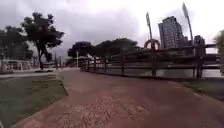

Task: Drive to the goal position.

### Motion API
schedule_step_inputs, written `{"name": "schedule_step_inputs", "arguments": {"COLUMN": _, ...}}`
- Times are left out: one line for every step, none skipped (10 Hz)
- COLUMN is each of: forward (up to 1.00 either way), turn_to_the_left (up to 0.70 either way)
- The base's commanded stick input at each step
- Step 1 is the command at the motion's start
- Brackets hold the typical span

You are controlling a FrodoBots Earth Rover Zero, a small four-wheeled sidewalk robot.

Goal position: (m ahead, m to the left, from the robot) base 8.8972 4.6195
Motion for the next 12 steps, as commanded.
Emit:
{"name": "schedule_step_inputs", "arguments": {"forward": 0.85, "turn_to_the_left": 0.07}}
{"name": "schedule_step_inputs", "arguments": {"forward": 0.85, "turn_to_the_left": 0.00}}
{"name": "schedule_step_inputs", "arguments": {"forward": 0.85, "turn_to_the_left": 0.00}}
{"name": "schedule_step_inputs", "arguments": {"forward": 0.85, "turn_to_the_left": 0.06}}
{"name": "schedule_step_inputs", "arguments": {"forward": 0.85, "turn_to_the_left": 0.18}}
{"name": "schedule_step_inputs", "arguments": {"forward": 0.85, "turn_to_the_left": 0.32}}
{"name": "schedule_step_inputs", "arguments": {"forward": 0.85, "turn_to_the_left": 0.34}}
{"name": "schedule_step_inputs", "arguments": {"forward": 0.85, "turn_to_the_left": 0.34}}
{"name": "schedule_step_inputs", "arguments": {"forward": 0.85, "turn_to_the_left": 0.34}}
{"name": "schedule_step_inputs", "arguments": {"forward": 0.85, "turn_to_the_left": 0.34}}
{"name": "schedule_step_inputs", "arguments": {"forward": 0.85, "turn_to_the_left": 0.34}}
{"name": "schedule_step_inputs", "arguments": {"forward": 0.85, "turn_to_the_left": 0.21}}
